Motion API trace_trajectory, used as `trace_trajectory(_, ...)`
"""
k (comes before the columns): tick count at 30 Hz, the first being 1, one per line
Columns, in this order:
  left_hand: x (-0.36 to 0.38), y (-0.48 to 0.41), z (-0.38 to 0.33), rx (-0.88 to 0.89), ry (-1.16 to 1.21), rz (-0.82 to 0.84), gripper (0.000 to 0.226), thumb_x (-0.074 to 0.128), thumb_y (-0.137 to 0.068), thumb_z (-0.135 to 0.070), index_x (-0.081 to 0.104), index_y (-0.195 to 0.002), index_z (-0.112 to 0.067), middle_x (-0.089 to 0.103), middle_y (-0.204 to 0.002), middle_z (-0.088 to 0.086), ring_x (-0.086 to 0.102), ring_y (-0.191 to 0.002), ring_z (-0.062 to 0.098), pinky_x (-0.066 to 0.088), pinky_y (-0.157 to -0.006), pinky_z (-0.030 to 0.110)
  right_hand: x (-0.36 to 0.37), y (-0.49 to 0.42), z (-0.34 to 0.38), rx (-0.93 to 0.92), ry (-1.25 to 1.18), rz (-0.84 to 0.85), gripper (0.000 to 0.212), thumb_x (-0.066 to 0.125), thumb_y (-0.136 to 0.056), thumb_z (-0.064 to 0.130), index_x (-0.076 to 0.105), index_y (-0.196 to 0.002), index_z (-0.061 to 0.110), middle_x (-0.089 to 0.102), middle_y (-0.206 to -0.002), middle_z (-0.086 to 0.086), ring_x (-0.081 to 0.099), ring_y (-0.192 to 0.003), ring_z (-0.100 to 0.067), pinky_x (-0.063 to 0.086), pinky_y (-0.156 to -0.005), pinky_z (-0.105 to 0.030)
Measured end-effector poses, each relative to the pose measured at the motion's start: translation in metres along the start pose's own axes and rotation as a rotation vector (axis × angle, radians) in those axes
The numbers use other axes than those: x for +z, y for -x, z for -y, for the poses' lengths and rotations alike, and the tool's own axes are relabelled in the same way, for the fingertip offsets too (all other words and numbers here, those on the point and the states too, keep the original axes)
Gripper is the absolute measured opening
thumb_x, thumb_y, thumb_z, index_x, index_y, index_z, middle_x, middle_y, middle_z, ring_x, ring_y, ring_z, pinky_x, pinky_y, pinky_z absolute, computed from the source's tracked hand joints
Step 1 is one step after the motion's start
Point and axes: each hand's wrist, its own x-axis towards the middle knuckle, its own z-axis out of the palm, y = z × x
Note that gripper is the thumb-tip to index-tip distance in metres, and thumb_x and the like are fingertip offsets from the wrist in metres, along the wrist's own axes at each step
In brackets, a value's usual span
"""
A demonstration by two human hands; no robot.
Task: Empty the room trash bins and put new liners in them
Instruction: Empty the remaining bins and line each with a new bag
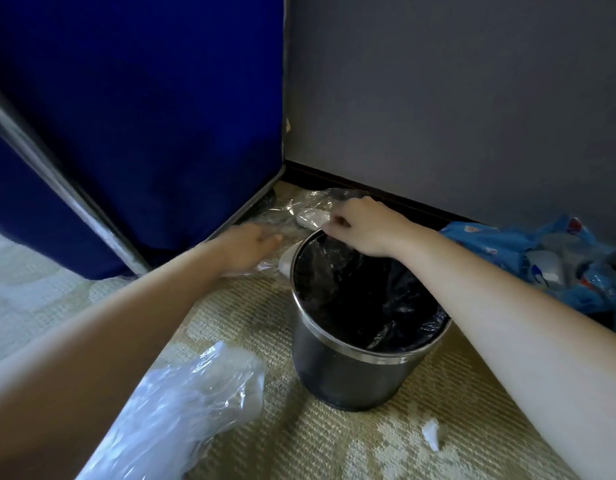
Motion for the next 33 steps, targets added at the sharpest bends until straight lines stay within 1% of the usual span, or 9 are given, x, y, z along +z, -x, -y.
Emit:
trace_trajectory(8,-0.008,0.048,0.097,-0.187,-0.002,-0.092,0.029,0.045,-0.098,-0.029,0.063,-0.112,-0.011,0.062,-0.109,0.008,0.056,-0.096,0.024,0.038,-0.074,0.025,0.068,-0.037,0.119,-0.222,-0.262,0.148,0.028,0.048,-0.096,0.026,0.061,-0.089,0.002,0.066,-0.080,-0.015,0.063,-0.074,-0.032,0.053,-0.070,-0.043)
trace_trajectory(15,0.036,0.085,0.190,-0.386,-0.020,-0.065,0.044,0.044,-0.097,-0.042,0.055,-0.119,-0.006,0.060,-0.118,0.012,0.055,-0.107,0.028,0.041,-0.088,0.032,0.169,-0.038,0.161,-0.014,-0.379,0.448,0.043,0.035,-0.102,0.033,0.054,-0.088,-0.003,0.066,-0.077,-0.020,0.061,-0.054,-0.023,0.052,-0.052,-0.029)
trace_trajectory(19,0.067,0.107,0.230,-0.578,-0.002,-0.057,0.098,0.042,-0.071,-0.082,0.032,-0.142,-0.014,0.036,-0.148,0.009,0.035,-0.135,0.028,0.022,-0.112,0.045,0.222,-0.018,0.144,0.338,-0.505,0.963,0.067,0.019,-0.097,0.061,0.048,-0.079,0.002,0.059,-0.079,-0.020,0.066,-0.076,-0.031,0.051,-0.057,-0.026)
trace_trajectory(21,0.083,0.120,0.243,-0.615,0.176,0.011,0.146,0.040,-0.035,-0.101,0.016,-0.149,-0.014,0.025,-0.155,0.010,0.026,-0.141,0.027,0.017,-0.116,0.045,0.245,-0.007,0.130,0.440,-0.565,1.157,0.083,0.017,-0.090,0.071,0.055,-0.101,-0.002,0.058,-0.109,-0.025,0.057,-0.112,-0.041,0.052,-0.079,-0.036)
trace_trajectory(23,0.098,0.131,0.254,-0.621,0.300,0.065,0.170,0.046,-0.014,-0.101,0.003,-0.151,-0.010,0.015,-0.158,0.010,0.018,-0.144,0.024,0.016,-0.118,0.042,0.264,0.005,0.120,0.539,-0.671,1.203,0.095,0.023,-0.085,0.077,0.038,-0.138,0.001,0.037,-0.145,-0.025,0.040,-0.130,-0.045,0.045,-0.096,-0.048)
trace_trajectory(26,0.113,0.139,0.260,-0.641,0.375,0.188,0.160,0.061,-0.029,-0.090,-0.004,-0.151,-0.009,0.009,-0.159,0.011,0.013,-0.145,0.025,0.013,-0.119,0.040,0.285,0.014,0.124,0.616,-0.787,1.165,0.100,0.030,-0.080,0.080,0.016,-0.151,0.011,0.018,-0.155,-0.023,0.032,-0.136,-0.045,0.038,-0.102,-0.053)
trace_trajectory(29,0.131,0.145,0.264,-0.684,0.554,0.197,0.133,0.070,-0.056,-0.071,-0.001,-0.151,-0.010,0.010,-0.159,0.012,0.014,-0.145,0.026,0.014,-0.118,0.039,0.295,0.009,0.130,0.564,-0.771,1.043,0.092,0.031,-0.084,0.076,0.023,-0.150,0.011,0.031,-0.150,-0.021,0.045,-0.129,-0.037,0.037,-0.108,-0.047)
trace_trajectory(32,0.150,0.143,0.273,-0.679,0.653,0.198,0.130,0.077,-0.048,-0.074,0.022,-0.148,-0.012,0.033,-0.150,0.004,0.035,-0.136,0.021,0.026,-0.115,0.035,0.302,0.007,0.129,0.533,-0.865,0.976,0.082,0.033,-0.087,0.071,0.035,-0.143,0.011,0.043,-0.144,-0.015,0.048,-0.127,-0.033,0.034,-0.111,-0.045)
trace_trajectory(33,0.151,0.143,0.271,-0.687,0.651,0.204,0.111,0.078,-0.054,-0.069,0.035,-0.140,-0.013,0.043,-0.143,0.001,0.042,-0.129,0.016,0.030,-0.111,0.031,0.306,0.008,0.129,0.538,-0.883,0.985,0.081,0.033,-0.087,0.071,0.036,-0.142,0.012,0.043,-0.144,-0.015,0.046,-0.128,-0.033,0.033,-0.111,-0.045)
